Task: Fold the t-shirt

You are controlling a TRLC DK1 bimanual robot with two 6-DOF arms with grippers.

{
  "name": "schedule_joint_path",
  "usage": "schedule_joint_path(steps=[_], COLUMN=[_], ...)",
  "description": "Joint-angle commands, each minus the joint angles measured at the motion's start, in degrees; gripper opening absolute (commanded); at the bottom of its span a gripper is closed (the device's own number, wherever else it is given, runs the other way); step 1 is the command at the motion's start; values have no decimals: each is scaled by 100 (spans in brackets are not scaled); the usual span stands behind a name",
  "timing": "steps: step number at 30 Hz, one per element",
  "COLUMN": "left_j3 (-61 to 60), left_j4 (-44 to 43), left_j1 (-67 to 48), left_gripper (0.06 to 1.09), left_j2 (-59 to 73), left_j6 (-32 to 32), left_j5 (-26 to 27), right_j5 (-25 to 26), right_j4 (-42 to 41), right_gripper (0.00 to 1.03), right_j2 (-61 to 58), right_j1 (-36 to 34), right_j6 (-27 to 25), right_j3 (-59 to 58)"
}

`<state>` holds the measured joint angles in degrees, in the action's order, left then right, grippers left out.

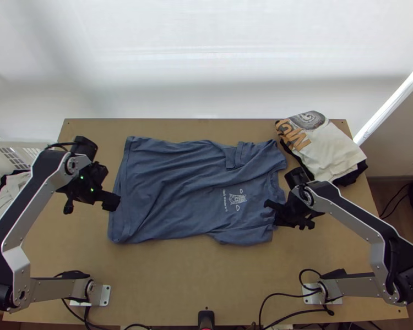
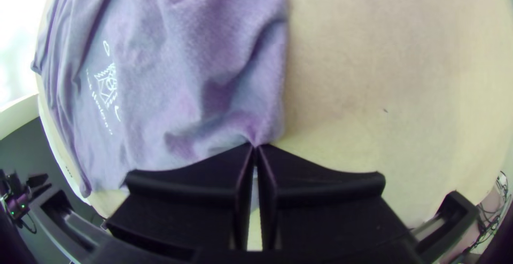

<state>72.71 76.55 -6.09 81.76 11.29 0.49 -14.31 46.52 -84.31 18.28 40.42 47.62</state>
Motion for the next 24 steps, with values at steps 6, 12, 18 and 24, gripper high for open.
schedule_joint_path(steps=[6,12,18,24], left_j3=[-934,-1408,-1654,-1848], left_j4=[325,299,97,-62], left_j1=[-815,-1219,-1422,-1439], left_gripper=[104,104,103,100], left_j2=[-362,-547,-529,-380], left_j6=[585,664,603,541], left_j5=[-620,-717,-638,-427], right_j5=[86,103,103,103], right_j4=[-12,6,6,6], right_gripper=[3,3,3,3], right_j2=[126,170,161,152], right_j1=[70,53,61,70], right_j6=[97,88,97,115], right_j3=[134,90,116,125])
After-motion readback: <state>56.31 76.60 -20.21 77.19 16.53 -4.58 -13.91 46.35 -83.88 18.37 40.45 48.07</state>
